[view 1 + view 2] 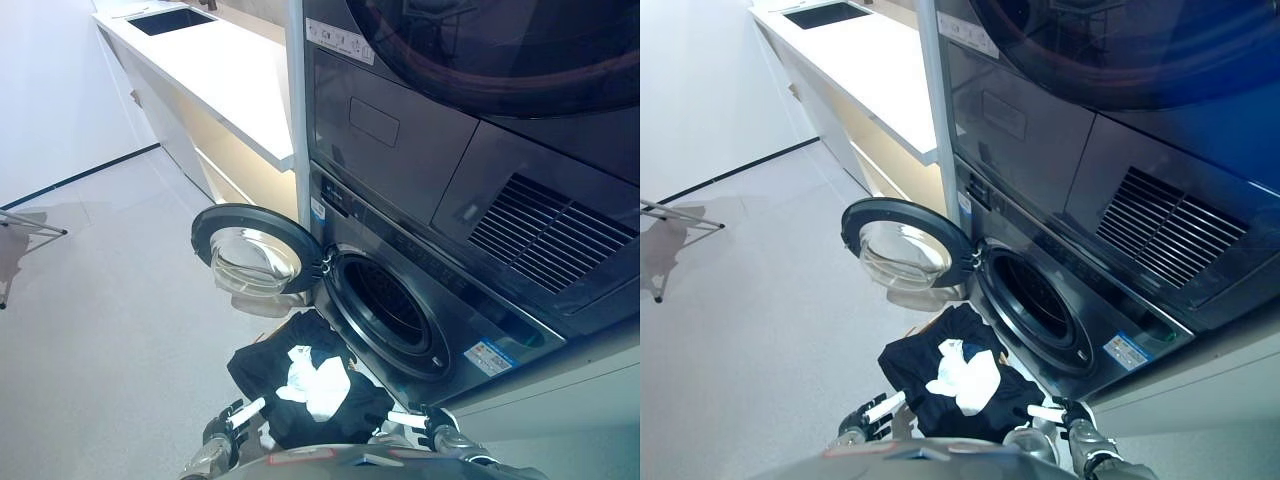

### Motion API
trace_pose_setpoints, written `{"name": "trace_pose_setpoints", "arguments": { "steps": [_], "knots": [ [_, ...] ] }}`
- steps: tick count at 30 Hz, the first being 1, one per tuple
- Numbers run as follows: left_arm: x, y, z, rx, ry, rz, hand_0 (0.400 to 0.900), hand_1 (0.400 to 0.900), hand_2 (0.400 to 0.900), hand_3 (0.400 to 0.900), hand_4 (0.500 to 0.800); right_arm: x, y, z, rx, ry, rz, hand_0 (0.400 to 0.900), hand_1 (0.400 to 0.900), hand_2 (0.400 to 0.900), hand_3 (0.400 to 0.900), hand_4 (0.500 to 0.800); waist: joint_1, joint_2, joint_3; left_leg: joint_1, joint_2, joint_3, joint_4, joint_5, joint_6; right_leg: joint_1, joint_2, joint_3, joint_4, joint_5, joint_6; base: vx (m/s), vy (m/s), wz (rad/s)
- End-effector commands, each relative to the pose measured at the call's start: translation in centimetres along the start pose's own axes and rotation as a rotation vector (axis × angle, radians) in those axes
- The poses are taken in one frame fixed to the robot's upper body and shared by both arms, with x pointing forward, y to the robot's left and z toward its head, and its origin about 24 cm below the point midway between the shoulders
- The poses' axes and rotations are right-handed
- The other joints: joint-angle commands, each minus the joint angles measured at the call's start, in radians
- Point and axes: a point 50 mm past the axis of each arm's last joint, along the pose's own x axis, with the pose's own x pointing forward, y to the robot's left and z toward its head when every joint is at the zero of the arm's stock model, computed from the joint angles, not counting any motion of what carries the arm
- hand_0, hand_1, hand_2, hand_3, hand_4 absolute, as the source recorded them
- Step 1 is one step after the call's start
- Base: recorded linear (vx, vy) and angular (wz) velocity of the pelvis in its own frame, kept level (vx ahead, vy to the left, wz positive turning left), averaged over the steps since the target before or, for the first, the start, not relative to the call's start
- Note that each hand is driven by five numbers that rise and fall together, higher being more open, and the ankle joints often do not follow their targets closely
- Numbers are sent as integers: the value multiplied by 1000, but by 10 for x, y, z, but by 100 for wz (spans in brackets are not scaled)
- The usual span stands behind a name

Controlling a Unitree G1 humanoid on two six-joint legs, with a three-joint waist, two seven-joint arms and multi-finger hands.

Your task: Put the clothes in the basket into the washing machine.

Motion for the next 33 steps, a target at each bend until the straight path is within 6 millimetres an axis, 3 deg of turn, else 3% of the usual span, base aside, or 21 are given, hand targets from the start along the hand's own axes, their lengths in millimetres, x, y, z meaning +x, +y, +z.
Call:
{"name": "trace_pose_setpoints", "arguments": {
  "steps": [1, 24, 28, 30, 31, 33],
  "knots": [
    [3, 1, 21, 48, -76, -9, 900, 900, 900, 900, 800, 3, 7, 29, -31, -52, 16, 900, 900, 900, 900, 800, -20, -43, 11, 3, -8, 4, 33, -48, 23, 22, 1, 28, 6, -55, 85, 0, 0, 0],
    [3, -1, 24, 50, -87, -12, 900, 900, 900, 900, 800, 3, 8, 33, -47, -68, 16, 900, 900, 900, 900, 800, -18, -44, 18, 6, -11, 2, 33, -48, 24, 23, 0, 29, 8, -53, 84, 0, 0, 0],
    [3, -3, 38, 33, -158, -12, 900, 900, 900, 900, 800, 1, 15, 61, -158, -193, 31, 900, 900, 900, 900, 800, -14, -44, 41, -11, -13, -6, 33, -40, 24, 1, -1, 31, 11, -46, 86, -46, 16, 2],
    [0, -7, 67, -23, -295, -15, 900, 900, 900, 900, 800, -7, 28, 103, -235, -380, 58, 900, 900, 900, 900, 800, -7, -47, 84, -61, -17, -18, 40, -25, 25, -52, -6, 35, 19, -30, 89, -179, 23, 2],
    [0, -7, 67, -24, -295, -14, 900, 900, 900, 900, 800, -7, 28, 103, -235, -380, 58, 900, 900, 900, 900, 800, -8, -46, 81, -66, -17, -18, 42, -26, 25, -56, -6, 34, 20, -30, 89, -190, 12, 5],
    [-5, -12, 92, -41, -406, -36, 900, 900, 900, 900, 800, -17, 35, 136, -252, -519, 70, 900, 900, 900, 900, 800, 0, -49, 122, -122, -20, -32, 53, -13, 28, -109, -11, 37, 34, -18, 90, -195, 11, 3]
  ]
}}
